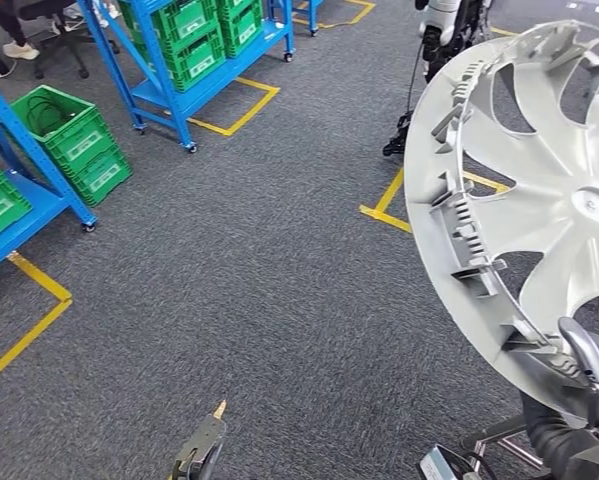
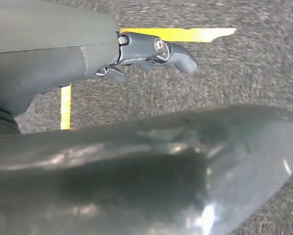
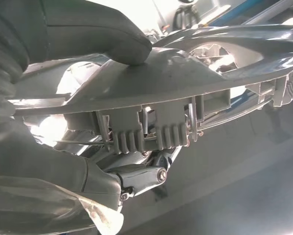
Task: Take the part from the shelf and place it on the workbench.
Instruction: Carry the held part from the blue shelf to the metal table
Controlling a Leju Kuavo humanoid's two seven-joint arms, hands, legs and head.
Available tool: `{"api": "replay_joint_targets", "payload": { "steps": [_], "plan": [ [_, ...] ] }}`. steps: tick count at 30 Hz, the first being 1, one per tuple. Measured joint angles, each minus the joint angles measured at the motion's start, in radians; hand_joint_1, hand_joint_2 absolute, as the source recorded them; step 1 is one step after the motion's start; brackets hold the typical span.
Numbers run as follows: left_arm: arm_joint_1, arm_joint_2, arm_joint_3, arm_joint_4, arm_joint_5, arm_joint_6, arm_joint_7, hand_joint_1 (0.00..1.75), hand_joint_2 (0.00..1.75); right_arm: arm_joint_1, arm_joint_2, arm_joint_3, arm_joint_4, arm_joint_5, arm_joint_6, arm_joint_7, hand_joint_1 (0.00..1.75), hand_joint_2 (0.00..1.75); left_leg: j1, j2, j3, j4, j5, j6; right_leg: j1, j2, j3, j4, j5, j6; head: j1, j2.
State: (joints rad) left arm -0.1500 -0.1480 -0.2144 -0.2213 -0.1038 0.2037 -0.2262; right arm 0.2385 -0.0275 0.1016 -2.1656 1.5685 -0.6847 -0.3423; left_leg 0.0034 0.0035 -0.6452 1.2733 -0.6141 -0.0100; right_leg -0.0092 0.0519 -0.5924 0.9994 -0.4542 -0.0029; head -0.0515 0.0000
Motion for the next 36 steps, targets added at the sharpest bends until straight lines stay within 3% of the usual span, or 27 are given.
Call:
{"api": "replay_joint_targets", "payload": {
  "steps": [1,3,5,7,9,11,13,14,15,17,19,20,22,23,25,27,28,29,30,31,33,35,36],
  "plan": [
    [0.0,0.0,0.0,0.0,0.0,0.0,0.0,0.0,0.0,0.0,0.0,0.0,0.0,0.0,0.0,0.0,1.75,1.75,0.0,-0.01,0.027,-0.061,0.04,0.005,0.0,0.015,0.0,0.001,0.001,0.001,0.0,0.0],
    [-0.001,0.001,0.001,0.0,0.0,0.0,0.0,0.0,0.0,0.0,0.0,0.0,0.0,0.0,0.0,-0.001,1.75,1.75,0.0,-0.056,0.087,-0.199,0.103,0.017,0.001,0.04,-0.001,0.005,0.003,0.005,0.001,0.0],
    [-0.002,0.001,0.003,0.0,0.0,0.0,0.0,0.0,0.0,0.0,0.0,-0.001,0.0,0.0,0.0,-0.001,1.75,1.75,-0.001,-0.084,0.113,-0.262,0.115,0.023,-0.002,0.063,-0.011,0.007,0.008,0.016,0.0,0.0],
    [-0.002,0.0,0.004,0.0,0.0,-0.001,0.0,0.0,0.0,0.002,0.0,-0.001,-0.001,0.0,0.0,-0.001,1.75,1.75,0.0,-0.066,0.116,-0.276,0.117,0.026,-0.006,0.08,-0.022,0.004,0.015,0.03,-0.001,0.0],
    [-0.004,-0.002,0.005,-0.001,-0.001,-0.002,-0.001,0.0,0.0,0.005,0.0,-0.001,-0.002,0.0,0.0,-0.003,1.75,1.75,0.003,-0.041,0.12,-0.293,0.127,0.033,-0.004,0.049,-0.042,0.029,-0.003,0.038,0.002,0.0],
    [-0.004,-0.003,0.006,-0.001,-0.001,-0.004,-0.001,0.0,0.0,0.004,0.0,0.0,-0.003,0.0,0.0,-0.006,1.75,1.75,0.002,-0.014,0.122,-0.301,0.132,0.037,-0.002,-0.012,-0.092,0.13,-0.061,0.045,0.006,0.0],
    [-0.001,-0.003,0.006,-0.002,-0.001,-0.005,-0.001,0.0,0.0,0.004,0.0,0.001,-0.002,0.001,0.0,-0.009,1.75,1.75,0.0,0.015,0.121,-0.3,0.131,0.039,-0.005,-0.041,-0.147,0.254,-0.112,0.053,0.008,0.0],
    [0.0,-0.002,0.006,-0.002,-0.001,-0.005,-0.001,0.0,0.0,0.004,0.0,0.001,-0.002,0.001,0.0,-0.01,1.75,1.75,-0.001,0.03,0.121,-0.3,0.13,0.039,-0.007,-0.046,-0.156,0.278,-0.115,0.056,0.008,0.0],
    [0.0,-0.003,0.006,-0.002,-0.001,-0.005,-0.001,0.0,0.0,0.004,0.0,0.001,-0.002,0.0,0.0,-0.009,1.75,1.75,-0.001,0.043,0.121,-0.299,0.129,0.038,-0.009,-0.052,-0.144,0.263,-0.1,0.059,0.008,0.0],
    [-0.001,-0.003,0.006,-0.002,-0.001,-0.005,-0.001,0.0,0.0,0.004,0.0,0.001,-0.002,0.0,0.0,-0.008,1.75,1.75,-0.001,0.065,0.124,-0.295,0.123,0.031,-0.011,-0.082,-0.068,0.132,-0.045,0.061,0.008,0.0],
    [-0.002,-0.003,0.007,-0.002,-0.002,-0.005,-0.002,0.0,0.0,0.004,0.0,0.001,-0.002,0.0,0.0,-0.008,1.75,1.75,-0.005,0.082,0.124,-0.287,0.115,0.02,-0.008,-0.11,-0.003,0.022,-0.017,0.052,0.007,0.0],
    [-0.003,-0.003,0.007,-0.002,-0.002,-0.005,-0.002,0.0,0.0,0.003,0.0,0.001,-0.003,0.0,0.0,-0.008,1.75,1.75,-0.007,0.089,0.125,-0.284,0.113,0.016,-0.005,-0.114,0.007,0.005,-0.018,0.044,0.006,0.0],
    [-0.004,-0.004,0.007,-0.002,-0.002,-0.005,-0.002,0.0,0.0,0.004,0.0,0.0,-0.003,0.0,0.0,-0.007,1.75,1.75,-0.007,0.104,0.127,-0.283,0.11,0.007,-0.002,-0.093,0.005,0.008,-0.016,0.028,0.006,0.0],
    [-0.005,-0.004,0.007,-0.002,-0.002,-0.005,-0.002,0.0,0.0,0.005,0.0,-0.001,-0.004,0.0,0.0,-0.007,1.75,1.75,-0.004,0.099,0.128,-0.278,0.103,0.002,-0.003,-0.084,0.005,0.007,-0.015,0.022,0.005,0.0],
    [-0.008,-0.005,0.007,-0.002,-0.002,-0.005,-0.002,0.0,0.0,0.005,0.0,-0.001,-0.005,0.0,0.0,-0.007,1.75,1.75,0.0,0.058,0.107,-0.221,0.061,-0.007,-0.006,-0.065,0.005,0.004,-0.011,0.009,0.002,0.0],
    [-0.006,-0.005,0.008,-0.002,-0.002,-0.005,-0.002,0.0,0.0,0.004,0.0,-0.002,-0.006,0.0,0.0,-0.005,1.75,1.75,0.002,0.014,0.047,-0.085,-0.006,-0.009,-0.005,-0.043,0.005,0.004,-0.01,0.001,0.0,0.0],
    [-0.003,-0.005,0.009,-0.002,-0.002,-0.005,-0.001,0.0,0.0,0.004,0.0,-0.003,-0.006,0.0,0.0,-0.005,1.75,1.75,0.002,0.007,0.015,-0.018,-0.029,-0.007,-0.003,-0.03,0.005,0.004,-0.01,0.0,0.0,0.0],
    [-0.001,-0.004,0.01,-0.002,-0.002,-0.005,-0.001,0.0,0.0,0.004,0.0,-0.003,-0.006,0.0,0.0,-0.005,1.75,1.75,0.002,0.004,-0.006,0.02,-0.034,-0.005,-0.001,-0.016,0.005,0.005,-0.01,-0.001,0.0,0.0],
    [0.0,-0.004,0.011,-0.002,-0.002,-0.005,-0.001,0.0,0.0,0.004,0.0,-0.003,-0.006,0.0,0.0,-0.005,1.75,1.75,0.001,0.002,-0.01,0.019,-0.018,-0.001,0.0,-0.002,0.006,0.005,-0.01,-0.001,0.0,0.0],
    [0.0,-0.004,0.012,-0.002,-0.003,-0.005,-0.001,0.0,0.0,0.004,0.0,-0.004,-0.006,0.0,0.0,-0.005,1.75,1.75,0.0,-0.003,0.004,-0.022,0.017,0.004,0.001,0.013,0.007,0.006,-0.01,-0.001,0.0,0.0],
    [-0.002,-0.002,0.013,-0.002,-0.004,-0.005,-0.001,0.0,0.0,0.004,0.0,-0.004,-0.006,0.0,0.0,-0.005,1.75,1.75,0.0,-0.05,0.059,-0.161,0.096,0.016,0.001,0.04,0.007,0.008,-0.009,0.0,0.001,0.0],
    [-0.002,-0.001,0.013,-0.002,-0.005,-0.005,-0.001,0.0,0.0,0.002,0.0,-0.004,-0.006,0.0,0.0,-0.005,1.75,1.75,0.001,-0.099,0.093,-0.251,0.126,0.022,-0.003,0.064,-0.002,0.01,-0.006,0.008,0.0,0.0],
    [-0.002,0.0,0.013,-0.002,-0.005,-0.005,-0.001,0.0,0.0,0.002,0.0,-0.004,-0.007,0.0,0.0,-0.005,1.75,1.75,0.0,-0.106,0.095,-0.26,0.122,0.024,-0.006,0.075,-0.007,0.01,-0.003,0.015,-0.001,0.0]
  ]
}}
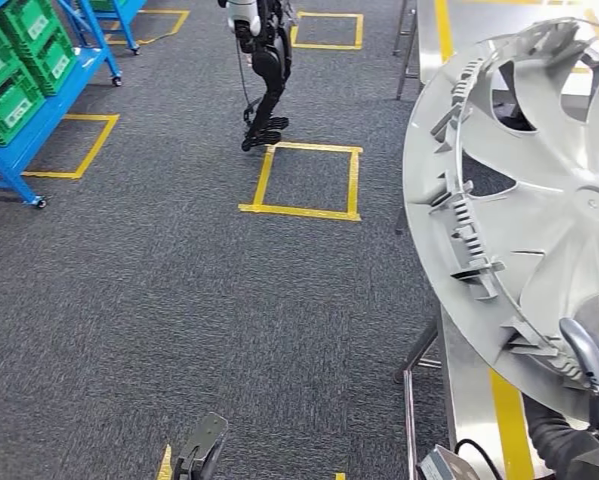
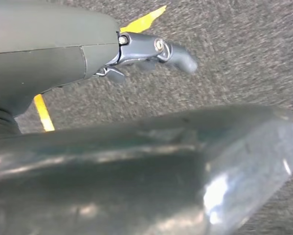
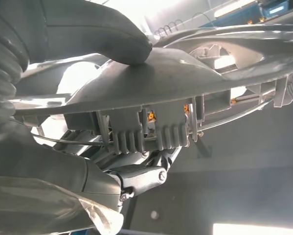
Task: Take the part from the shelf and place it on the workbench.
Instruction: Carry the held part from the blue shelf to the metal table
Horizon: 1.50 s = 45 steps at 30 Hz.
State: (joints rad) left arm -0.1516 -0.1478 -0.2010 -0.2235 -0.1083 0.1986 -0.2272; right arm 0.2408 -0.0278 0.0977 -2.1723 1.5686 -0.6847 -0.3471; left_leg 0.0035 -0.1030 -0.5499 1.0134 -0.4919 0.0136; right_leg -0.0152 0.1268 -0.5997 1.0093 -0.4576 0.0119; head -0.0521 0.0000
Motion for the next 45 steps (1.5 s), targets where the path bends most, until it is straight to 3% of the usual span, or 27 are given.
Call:
{"api": "replay_joint_targets", "payload": {
  "steps": [2,4,6,8,9,10,12,14,17,19,21,22,23,24,25,26,28,30,32,33,35,37,39,40,42,44,45],
  "plan": [
    [-0.001,-0.001,0.0,0.0,0.0,0.0,0.0,0.0,0.0,0.002,0.0,0.0,-0.001,0.0,0.0,0.0,1.75,1.75,-0.001,0.022,0.002,-0.013,0.003,0.003,-0.005,0.014,-0.012,-0.002,0.004,0.014,-0.002,0.0],
    [-0.004,-0.003,0.0,0.0,0.0,0.0,0.0,0.0,0.0,0.002,0.0,0.0,-0.001,0.0,0.0,0.0,1.75,1.75,0.002,0.051,0.007,-0.028,0.011,0.01,-0.001,-0.033,-0.038,0.036,-0.02,0.021,0.002,0.0],
    [-0.003,-0.004,0.0,0.0,0.0,-0.001,0.0,0.0,0.0,0.001,0.0,0.002,-0.001,0.0,0.0,-0.002,1.75,1.75,0.001,0.082,0.009,-0.033,0.014,0.014,0.002,-0.099,-0.097,0.154,-0.081,0.028,0.004,0.0],
    [0.001,-0.003,0.001,0.0,0.0,-0.001,0.0,0.0,0.0,0.001,0.0,0.004,-0.001,0.001,0.0,-0.003,1.75,1.75,0.0,0.115,0.009,-0.032,0.011,0.015,0.001,-0.119,-0.15,0.27,-0.123,0.035,0.004,0.0],
    [0.001,-0.003,0.001,0.0,0.0,-0.001,0.001,0.0,0.0,0.002,0.0,0.004,-0.001,0.0,0.0,-0.003,1.75,1.75,0.0,0.13,0.009,-0.031,0.01,0.015,-0.001,-0.123,-0.153,0.28,-0.118,0.038,0.005,0.0],
    [0.001,-0.004,0.001,0.0,0.0,-0.001,0.001,0.0,0.0,0.002,0.0,0.004,-0.001,0.0,0.0,-0.003,1.75,1.75,0.0,0.143,0.01,-0.03,0.008,0.014,-0.002,-0.129,-0.132,0.247,-0.096,0.04,0.005,0.0],
    [0.0,-0.004,0.001,0.0,0.0,-0.001,0.001,0.0,0.0,0.003,0.0,0.004,-0.001,0.0,0.0,-0.003,1.75,1.75,-0.001,0.165,0.013,-0.027,0.002,0.008,-0.001,-0.162,-0.051,0.104,-0.04,0.04,0.005,0.0],
    [-0.001,-0.004,0.001,0.0,0.0,-0.001,0.001,0.0,0.0,0.002,0.0,0.004,-0.001,0.0,0.0,-0.003,1.75,1.75,-0.006,0.182,0.017,-0.022,-0.005,-0.002,0.003,-0.187,0.007,0.007,-0.017,0.03,0.004,0.0],
    [-0.002,-0.004,0.001,0.0,0.0,-0.001,0.001,0.0,0.0,0.003,0.0,0.003,-0.002,0.0,0.0,-0.003,1.75,1.75,-0.009,0.204,0.022,-0.018,-0.011,-0.014,0.006,-0.166,0.013,-0.002,-0.016,0.01,0.002,0.0],
    [-0.005,-0.005,0.001,-0.001,-0.001,-0.001,0.001,0.0,0.0,0.004,0.0,0.002,-0.003,0.0,0.0,-0.003,1.75,1.75,-0.004,0.177,0.012,0.015,-0.039,-0.023,0.003,-0.147,0.013,-0.003,-0.013,-0.002,0.001,0.0],
    [-0.005,-0.005,0.001,-0.001,-0.001,-0.001,0.001,0.0,0.0,0.004,0.0,0.002,-0.004,0.0,0.0,-0.002,1.75,1.75,0.0,0.129,-0.037,0.13,-0.104,-0.028,0.002,-0.127,0.013,-0.004,-0.011,-0.011,-0.001,0.0],
    [-0.003,-0.004,0.001,-0.001,-0.002,-0.001,0.001,0.0,0.0,0.004,0.0,0.001,-0.004,0.0,0.0,-0.001,1.75,1.75,0.0,0.117,-0.071,0.205,-0.136,-0.028,0.003,-0.116,0.013,-0.004,-0.011,-0.014,-0.001,0.0],
    [-0.001,-0.004,0.001,-0.001,-0.002,-0.001,0.001,0.0,0.0,0.004,0.0,0.001,-0.004,0.0,0.0,-0.001,1.75,1.75,0.0,0.112,-0.1,0.264,-0.154,-0.027,0.004,-0.103,0.013,-0.004,-0.011,-0.015,-0.001,0.0],
    [0.001,-0.003,0.001,-0.001,-0.003,-0.001,0.001,0.0,0.0,0.004,0.0,0.0,-0.004,0.0,0.0,0.0,1.75,1.75,-0.001,0.11,-0.115,0.29,-0.153,-0.024,0.006,-0.089,0.014,-0.003,-0.01,-0.015,-0.001,0.0],
    [0.002,-0.003,0.001,-0.001,-0.003,-0.001,0.001,0.0,0.0,0.005,0.0,0.0,-0.004,0.0,0.0,0.0,1.75,1.75,-0.001,0.108,-0.112,0.274,-0.129,-0.02,0.007,-0.074,0.014,-0.003,-0.01,-0.015,-0.001,0.0],
    [0.002,-0.002,0.001,-0.001,-0.003,-0.001,0.001,0.0,0.0,0.005,0.0,0.0,-0.004,0.0,0.0,0.0,1.75,1.75,-0.002,0.1,-0.091,0.221,-0.09,-0.014,0.007,-0.06,0.016,-0.003,-0.01,-0.015,-0.001,0.0],
    [0.001,-0.001,0.001,-0.001,-0.003,-0.001,0.001,0.0,0.0,0.005,0.0,0.0,-0.004,0.0,0.0,0.0,1.75,1.75,-0.002,0.051,-0.033,0.078,-0.018,-0.003,0.007,-0.034,0.016,-0.002,-0.009,-0.013,0.0,0.0],
    [0.001,0.0,0.001,-0.001,-0.003,-0.002,0.001,0.0,0.0,0.005,0.0,0.0,-0.004,0.0,0.0,0.0,1.75,1.75,-0.002,0.01,-0.003,0.003,0.003,0.001,0.003,-0.011,0.007,0.0,-0.006,-0.004,-0.001,0.0],
    [0.001,0.0,0.001,-0.001,-0.003,-0.003,0.0,0.0,0.0,0.007,0.0,-0.001,-0.004,0.0,0.0,0.0,1.75,1.75,-0.003,0.023,0.0,-0.009,0.002,0.003,-0.001,0.01,-0.004,-0.003,0.0,0.01,-0.002,0.0],
    [0.0,0.0,0.002,-0.001,-0.004,-0.004,0.0,0.0,0.0,0.009,0.0,-0.002,-0.004,0.0,0.0,0.0,1.75,1.75,-0.002,0.035,0.001,-0.015,0.006,0.006,-0.001,0.001,-0.012,0.001,-0.003,0.015,-0.001,0.0],
    [-0.003,-0.002,0.002,-0.001,-0.004,-0.004,-0.001,0.0,0.0,0.009,0.0,-0.004,-0.005,0.0,0.0,-0.001,1.75,1.75,0.002,0.063,0.004,-0.028,0.013,0.014,0.004,-0.055,-0.044,0.054,-0.037,0.021,0.004,0.0],
    [-0.001,-0.003,0.002,-0.001,-0.004,-0.005,-0.001,0.0,0.0,0.008,0.0,-0.003,-0.005,0.0,0.0,-0.003,1.75,1.75,0.0,0.092,0.004,-0.03,0.014,0.019,0.004,-0.109,-0.101,0.18,-0.1,0.027,0.008,0.0],
    [0.002,-0.002,0.002,-0.001,-0.004,-0.005,-0.001,0.0,0.0,0.008,0.0,-0.003,-0.005,0.0,0.0,-0.004,1.75,1.75,-0.001,0.123,0.004,-0.029,0.012,0.019,0.001,-0.121,-0.143,0.275,-0.128,0.035,0.008,0.0],
    [0.002,-0.002,0.002,-0.001,-0.004,-0.005,-0.001,0.0,0.0,0.008,0.0,-0.004,-0.005,0.0,0.0,-0.004,1.75,1.75,0.0,0.137,0.004,-0.028,0.01,0.018,-0.001,-0.125,-0.137,0.268,-0.116,0.038,0.008,0.0],
    [0.001,-0.003,0.002,-0.001,-0.004,-0.005,-0.001,0.0,0.0,0.009,0.0,-0.005,-0.005,0.0,0.0,-0.003,1.75,1.75,0.0,0.161,0.007,-0.026,0.005,0.012,-0.004,-0.151,-0.07,0.149,-0.056,0.041,0.008,0.0],
    [0.001,-0.004,0.002,-0.001,-0.004,-0.005,-0.001,0.0,0.0,0.007,0.0,-0.005,-0.006,0.0,0.0,-0.003,1.75,1.75,-0.006,0.18,0.01,-0.02,-0.003,0.003,0.001,-0.19,0.001,0.026,-0.021,0.036,0.008,0.0],
    [0.001,-0.003,0.002,-0.001,-0.004,-0.005,-0.001,0.0,0.0,0.007,0.0,-0.005,-0.006,0.0,0.0,-0.003,1.75,1.75,-0.009,0.188,0.012,-0.018,-0.005,-0.002,0.004,-0.199,0.016,0.0,-0.019,0.03,0.008,0.0]
  ]
}}
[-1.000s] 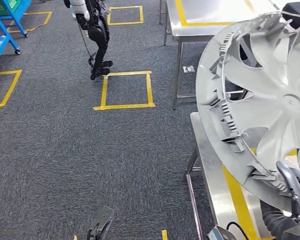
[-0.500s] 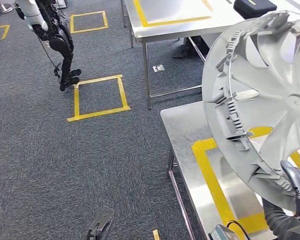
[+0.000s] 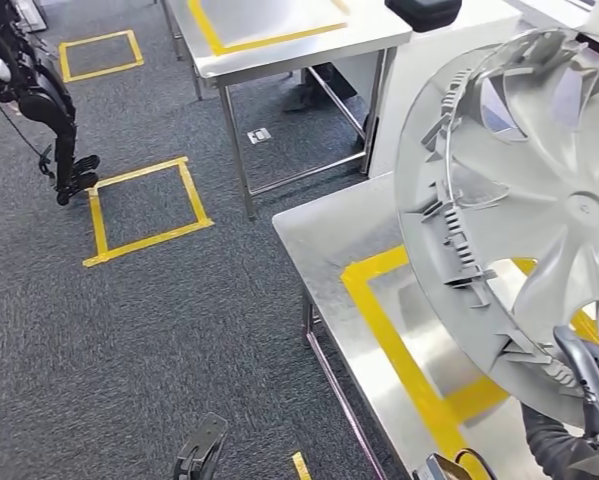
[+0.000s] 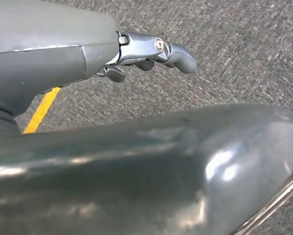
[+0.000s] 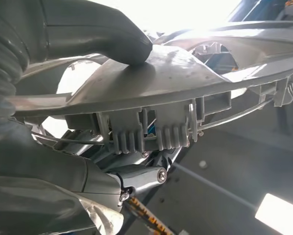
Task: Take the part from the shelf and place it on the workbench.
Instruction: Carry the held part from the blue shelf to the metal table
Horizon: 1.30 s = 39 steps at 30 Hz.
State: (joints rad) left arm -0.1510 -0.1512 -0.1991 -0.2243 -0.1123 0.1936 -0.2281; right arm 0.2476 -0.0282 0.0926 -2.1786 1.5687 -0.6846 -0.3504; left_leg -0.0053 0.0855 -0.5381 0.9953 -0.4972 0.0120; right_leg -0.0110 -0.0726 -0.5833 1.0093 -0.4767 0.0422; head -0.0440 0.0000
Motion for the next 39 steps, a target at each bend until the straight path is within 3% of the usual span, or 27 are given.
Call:
{"api": "replay_joint_targets", "payload": {
  "steps": [2,4,6,8,9,10,12,14,16,17,18,20,22,24,25,26,28,30,31,33,34,36,37,39],
  "plan": [
    [0.0,0.0,0.0,0.0,0.0,0.0,0.0,0.0,0.0,0.0,0.0,0.0,-0.001,0.0,0.0,-0.001,1.75,1.75,-0.002,0.019,0.003,0.003,-0.003,-0.007,0.002,0.018,-0.001,-0.003,-0.001,-0.014,-0.001,0.0],
    [-0.002,0.0,0.0,0.0,-0.001,0.0,0.0,0.0,0.0,0.001,0.0,-0.001,-0.001,0.0,0.0,-0.001,1.75,1.75,0.003,0.004,0.0,0.02,-0.02,-0.016,0.0,0.039,-0.002,-0.004,0.002,-0.026,-0.002,0.0],
    [-0.004,-0.001,0.0,0.0,-0.002,-0.001,0.0,0.0,0.0,0.001,0.0,-0.002,-0.002,0.0,0.0,-0.001,1.75,1.75,0.008,-0.045,-0.036,0.107,-0.074,-0.024,-0.002,0.058,-0.001,-0.006,0.005,-0.037,-0.005,0.0],
    [-0.001,0.0,0.0,0.0,-0.002,-0.001,0.0,0.0,0.0,0.001,0.0,-0.003,-0.002,-0.001,0.0,-0.001,1.75,1.75,0.008,-0.073,-0.101,0.248,-0.134,-0.024,0.0,0.082,-0.001,-0.005,0.006,-0.042,-0.007,0.0],
    [0.001,0.0,0.0,0.0,-0.002,-0.001,0.0,0.0,0.0,0.001,0.0,-0.004,-0.002,-0.001,0.0,-0.001,1.75,1.75,0.008,-0.076,-0.125,0.294,-0.143,-0.023,0.001,0.096,-0.001,-0.005,0.007,-0.043,-0.007,0.0],
    [0.003,0.001,0.0,0.0,-0.002,-0.001,0.0,0.0,0.0,0.001,0.0,-0.004,-0.002,-0.001,0.0,-0.002,1.75,1.75,0.008,-0.078,-0.132,0.303,-0.132,-0.02,0.002,0.112,-0.001,-0.004,0.007,-0.043,-0.007,0.0],
    [0.003,0.001,0.0,0.0,-0.002,-0.001,0.0,0.0,0.0,0.001,0.0,-0.005,-0.003,-0.001,0.0,-0.002,1.75,1.75,0.007,-0.095,-0.095,0.205,-0.059,-0.009,0.003,0.141,0.001,-0.003,0.007,-0.043,-0.007,0.0],
    [0.002,0.002,0.0,0.0,-0.002,-0.001,0.0,0.0,0.0,0.001,0.0,-0.005,-0.003,-0.001,0.0,-0.002,1.75,1.75,0.008,-0.138,-0.04,0.074,-0.002,0.004,0.004,0.166,-0.001,-0.001,0.008,-0.039,-0.006,0.0],
    [0.001,0.003,0.0,0.0,-0.002,-0.001,0.0,0.0,0.0,0.001,0.0,-0.005,-0.003,-0.001,0.0,-0.002,1.75,1.75,0.007,-0.159,-0.018,0.022,0.006,0.008,0.001,0.187,-0.008,0.0,0.012,-0.029,-0.006,0.0],
    [0.001,0.003,0.0,0.0,-0.002,-0.001,0.0,0.0,0.0,0.002,0.0,-0.005,-0.003,-0.001,0.0,-0.002,1.75,1.75,0.006,-0.151,-0.017,0.016,0.008,0.008,-0.001,0.198,-0.012,-0.002,0.015,-0.023,-0.006,0.0],
    [0.0,0.002,0.0,0.0,-0.002,-0.001,0.0,0.0,0.0,0.004,0.0,-0.005,-0.004,-0.001,0.0,-0.003,1.75,1.75,0.007,-0.141,-0.017,0.012,0.011,0.01,-0.003,0.199,-0.017,-0.002,0.015,-0.018,-0.006,0.0],
    [-0.004,0.0,0.0,-0.001,-0.002,-0.001,0.0,0.0,0.0,0.005,-0.001,-0.005,-0.004,-0.001,0.0,-0.003,1.75,1.75,0.012,-0.119,-0.015,0.001,0.018,0.018,0.0,0.156,-0.037,0.028,-0.008,-0.007,-0.001,0.0],
    [-0.004,-0.002,0.0,-0.001,-0.002,-0.001,0.0,0.0,0.0,0.004,-0.001,-0.004,-0.005,0.0,0.0,-0.004,1.75,1.75,0.012,-0.094,-0.016,-0.003,0.021,0.022,0.001,0.097,-0.088,0.136,-0.07,0.002,0.005,0.0],
    [0.001,-0.001,0.0,-0.001,-0.002,-0.001,0.0,0.0,0.0,0.004,-0.002,-0.002,-0.005,0.0,0.0,-0.005,1.75,1.75,0.012,-0.066,-0.017,-0.003,0.02,0.023,-0.003,0.08,-0.143,0.257,-0.118,0.011,0.006,0.0],
    [0.002,-0.001,0.0,-0.001,-0.003,-0.001,0.0,0.0,0.0,0.004,-0.002,-0.002,-0.005,0.0,0.0,-0.004,1.75,1.75,0.012,-0.052,-0.017,-0.002,0.019,0.023,-0.004,0.076,-0.15,0.276,-0.117,0.014,0.006,0.0],
    [0.002,-0.001,0.0,-0.001,-0.003,-0.001,0.0,0.0,0.0,0.004,-0.002,-0.001,-0.005,0.0,0.0,-0.003,1.75,1.75,0.012,-0.039,-0.016,-0.002,0.018,0.022,-0.006,0.071,-0.136,0.253,-0.097,0.017,0.006,0.0],
    [0.0,-0.003,0.0,-0.001,-0.005,-0.001,0.0,0.0,0.0,0.003,-0.003,-0.002,-0.005,0.0,0.0,-0.001,1.75,1.75,0.011,-0.018,-0.012,-0.001,0.014,0.016,-0.007,0.036,-0.06,0.116,-0.038,0.018,0.006,0.0],
    [-0.001,-0.003,0.0,-0.001,-0.005,-0.001,0.0,0.0,0.0,0.002,-0.004,-0.001,-0.005,0.0,0.0,0.0,1.75,1.75,0.005,0.001,-0.009,0.003,0.008,0.006,-0.003,0.004,0.0,0.009,-0.009,0.008,0.006,0.0],
    [-0.001,-0.002,0.0,-0.001,-0.005,-0.001,0.0,0.0,0.0,0.001,-0.005,-0.001,-0.005,0.0,0.0,0.0,1.75,1.75,0.002,0.009,-0.008,0.004,0.007,0.001,0.0,0.0,0.009,-0.006,-0.01,0.0,0.005,0.0],
    [-0.002,-0.002,0.0,-0.001,-0.006,-0.001,0.0,0.0,0.0,0.001,-0.005,-0.002,-0.005,0.0,0.0,0.0,1.75,1.75,0.001,0.025,-0.005,0.006,0.004,-0.007,0.001,0.023,0.006,-0.005,-0.006,-0.015,0.004,0.0],
    [-0.003,-0.003,0.0,-0.002,-0.006,-0.001,0.001,0.0,0.0,0.002,-0.005,-0.003,-0.005,0.0,0.0,0.0,1.75,1.75,0.003,0.018,-0.005,0.012,-0.004,-0.012,0.0,0.034,0.006,-0.006,-0.005,-0.022,0.003,0.0],
    [-0.005,-0.004,0.0,-0.002,-0.007,-0.001,0.001,0.0,0.0,0.001,-0.005,-0.004,-0.005,0.0,0.0,0.0,1.75,1.75,0.009,-0.025,-0.029,0.078,-0.05,-0.021,-0.004,0.054,0.007,-0.008,-0.001,-0.035,-0.002,0.0],
    [-0.005,-0.004,0.0,-0.002,-0.007,-0.001,0.001,0.0,0.0,0.0,-0.005,-0.004,-0.005,0.0,0.0,0.001,1.75,1.75,0.01,-0.052,-0.055,0.142,-0.084,-0.023,-0.004,0.065,0.006,-0.008,0.0,-0.04,-0.005,0.0],
    [-0.001,-0.003,0.0,-0.002,-0.007,-0.001,0.001,0.0,0.0,0.0,-0.005,-0.005,-0.005,0.0,0.0,0.002,1.75,1.75,0.011,-0.074,-0.117,0.276,-0.137,-0.023,-0.002,0.091,0.005,-0.008,0.0,-0.044,-0.006,0.0]
  ]
}}
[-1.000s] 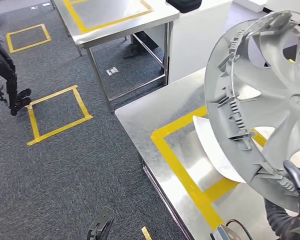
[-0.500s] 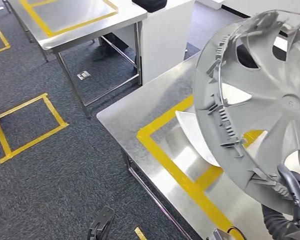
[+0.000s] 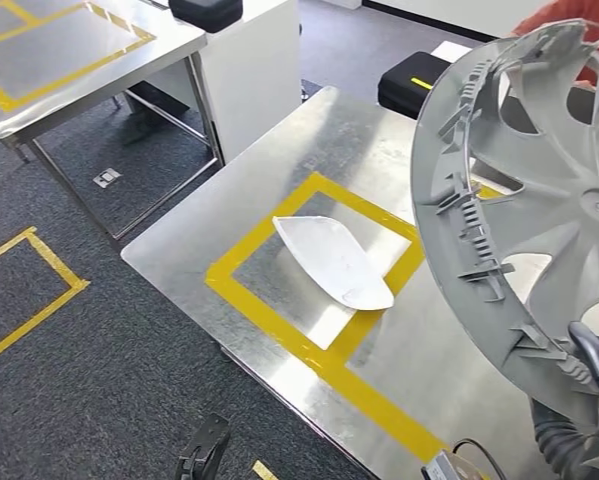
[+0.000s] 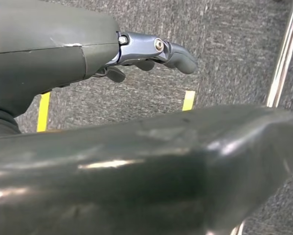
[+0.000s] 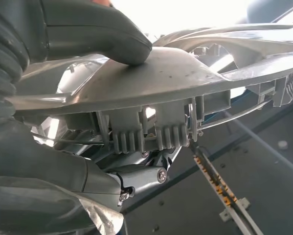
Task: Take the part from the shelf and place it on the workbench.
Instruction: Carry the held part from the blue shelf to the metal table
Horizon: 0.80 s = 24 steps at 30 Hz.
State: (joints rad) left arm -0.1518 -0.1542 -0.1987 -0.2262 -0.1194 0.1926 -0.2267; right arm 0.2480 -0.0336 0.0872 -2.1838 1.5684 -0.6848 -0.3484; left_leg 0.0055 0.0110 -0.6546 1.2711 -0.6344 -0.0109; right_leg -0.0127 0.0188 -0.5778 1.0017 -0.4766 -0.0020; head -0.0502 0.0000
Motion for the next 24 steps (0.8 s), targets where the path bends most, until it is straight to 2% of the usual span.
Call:
{"api": "replay_joint_targets", "payload": {
  "steps": [1,2,3,4,6,7,8,9,10,11,12,14,15,16,17,18,20,21,22,23,24],
  "plan": [
    [0.002,0.0,0.0,0.0,0.0,0.0,0.0,0.0,0.0,0.0,0.0,0.0,0.0,0.0,0.0,0.0,1.75,1.75,0.0,-0.003,-0.015,0.028,0.0,0.002,0.001,0.015,0.0,0.001,0.0,-0.001,0.0,0.0],
    [0.003,0.001,0.0,0.0,0.0,0.0,0.001,0.0,0.0,0.0,0.0,-0.001,0.0,0.0,0.0,0.0,1.75,1.75,-0.001,-0.005,-0.013,0.019,0.019,0.006,0.003,0.03,0.0,0.002,0.0,-0.001,0.0,0.0],
    [0.002,0.001,0.0,0.0,0.0,0.0,0.001,0.0,0.0,0.0,0.0,-0.001,0.0,0.0,0.0,0.0,1.75,1.75,-0.001,-0.012,0.007,-0.031,0.055,0.011,0.004,0.044,0.001,0.003,0.0,-0.001,0.0,0.0],
    [0.001,0.001,0.0,0.0,0.0,0.0,0.001,0.0,0.0,0.0,0.0,-0.001,0.0,0.0,0.0,0.0,1.75,1.75,-0.002,-0.029,0.037,-0.104,0.096,0.019,0.005,0.058,0.002,0.003,0.001,-0.001,0.0,0.0],
    [0.0,0.002,0.0,0.0,-0.001,0.0,0.001,0.0,0.0,-0.001,0.0,-0.001,0.0,0.0,0.0,0.0,1.75,1.75,0.0,-0.071,0.087,-0.222,0.142,0.031,0.006,0.083,-0.002,0.007,0.002,0.004,0.0,0.0],
    [-0.001,0.003,0.0,0.0,-0.001,0.0,0.001,0.0,0.0,-0.001,0.0,-0.001,0.0,0.0,0.0,0.0,1.75,1.75,0.0,-0.083,0.097,-0.248,0.145,0.033,0.004,0.094,-0.007,0.007,0.003,0.009,0.0,0.0],
    [-0.001,0.003,0.0,0.0,-0.001,0.0,0.001,0.0,0.0,-0.001,0.0,-0.001,0.0,0.0,0.0,0.0,1.75,1.75,-0.001,-0.082,0.1,-0.255,0.142,0.033,0.002,0.104,-0.011,0.006,0.006,0.016,0.0,0.0],
    [-0.001,0.002,0.0,0.0,-0.002,0.0,0.001,0.0,0.0,0.0,0.0,-0.001,0.0,0.0,0.0,0.0,1.75,1.75,-0.001,-0.073,0.102,-0.261,0.144,0.033,0.0,0.115,-0.015,0.004,0.009,0.023,0.0,0.0],
    [-0.003,0.001,0.0,0.0,-0.002,0.0,0.001,0.0,0.0,0.002,0.0,-0.001,0.0,0.0,0.0,0.0,1.75,1.75,0.001,-0.061,0.104,-0.268,0.147,0.034,0.0,0.113,-0.021,0.005,0.008,0.028,0.0,0.0],
    [-0.005,0.0,0.0,0.0,-0.002,0.0,0.001,0.0,0.0,0.003,0.0,-0.001,-0.001,0.0,0.0,0.0,1.75,1.75,0.004,-0.05,0.107,-0.276,0.152,0.038,0.002,0.096,-0.03,0.016,-0.001,0.033,0.004,0.0],
    [-0.006,-0.001,0.0,0.0,-0.003,0.0,0.001,0.0,0.0,0.003,0.0,-0.001,-0.001,0.0,0.0,-0.001,1.75,1.75,0.006,-0.037,0.108,-0.283,0.156,0.04,0.004,0.068,-0.049,0.048,-0.022,0.038,0.008,0.0],
    [-0.005,-0.003,0.001,0.0,-0.004,-0.001,0.001,0.0,0.0,0.002,0.0,0.0,-0.001,0.0,0.0,-0.003,1.75,1.75,0.007,-0.011,0.108,-0.288,0.158,0.044,0.003,0.008,-0.11,0.171,-0.085,0.048,0.016,0.0],
    [-0.003,-0.003,0.001,0.0,-0.004,-0.001,0.0,0.0,0.0,0.002,0.0,0.001,-0.001,0.001,0.0,-0.004,1.75,1.75,0.006,0.004,0.108,-0.288,0.157,0.045,0.0,-0.006,-0.141,0.237,-0.11,0.053,0.016,0.0],
    [-0.001,-0.003,0.001,0.0,-0.004,-0.001,0.0,0.0,0.0,0.002,0.0,0.001,-0.001,0.001,0.0,-0.005,1.75,1.75,0.006,0.018,0.108,-0.287,0.155,0.044,-0.003,-0.013,-0.159,0.276,-0.119,0.058,0.016,0.0],
    [0.0,-0.002,0.001,0.0,-0.004,-0.001,0.0,0.0,0.0,0.002,0.0,0.0,-0.001,0.001,0.0,-0.005,1.75,1.75,0.006,0.032,0.109,-0.287,0.154,0.043,-0.005,-0.018,-0.156,0.275,-0.108,0.061,0.017,0.0],
    [0.0,-0.002,0.001,0.0,-0.004,-0.001,0.0,0.0,0.0,0.003,0.0,0.0,-0.001,0.0,0.0,-0.005,1.75,1.75,0.007,0.044,0.111,-0.286,0.151,0.04,-0.008,-0.025,-0.132,0.231,-0.08,0.063,0.017,0.0],
    [-0.001,-0.003,0.001,0.0,-0.004,-0.001,0.0,0.0,0.0,0.002,0.0,0.0,0.0,0.0,0.0,-0.005,1.75,1.75,0.004,0.064,0.116,-0.282,0.144,0.031,-0.007,-0.069,-0.05,0.089,-0.023,0.065,0.018,0.0],
    [-0.001,-0.002,0.001,0.0,-0.004,-0.001,0.0,0.0,0.0,0.002,0.0,0.0,-0.001,0.0,0.0,-0.005,1.75,1.75,0.001,0.072,0.118,-0.279,0.14,0.025,-0.005,-0.087,-0.02,0.036,-0.008,0.06,0.017,0.0],
    [-0.001,-0.002,0.001,0.0,-0.004,-0.001,0.0,0.0,0.0,0.002,0.0,0.0,-0.001,0.0,0.0,-0.005,1.75,1.75,-0.003,0.08,0.12,-0.276,0.137,0.02,-0.003,-0.099,-0.004,0.009,-0.005,0.053,0.016,0.0],
    [-0.001,-0.002,0.001,0.0,-0.004,-0.001,0.0,0.0,0.0,0.001,0.0,0.0,-0.001,0.0,0.0,-0.005,1.75,1.75,-0.007,0.088,0.122,-0.275,0.135,0.016,0.0,-0.098,-0.001,0.004,-0.01,0.045,0.015,0.0],
    [-0.002,-0.002,0.001,0.0,-0.004,-0.001,0.0,0.0,0.0,0.002,0.0,0.0,-0.001,0.0,0.0,-0.005,1.75,1.75,-0.007,0.097,0.125,-0.274,0.134,0.013,-0.001,-0.083,-0.003,0.005,-0.009,0.036,0.013,0.0]
  ]
}}
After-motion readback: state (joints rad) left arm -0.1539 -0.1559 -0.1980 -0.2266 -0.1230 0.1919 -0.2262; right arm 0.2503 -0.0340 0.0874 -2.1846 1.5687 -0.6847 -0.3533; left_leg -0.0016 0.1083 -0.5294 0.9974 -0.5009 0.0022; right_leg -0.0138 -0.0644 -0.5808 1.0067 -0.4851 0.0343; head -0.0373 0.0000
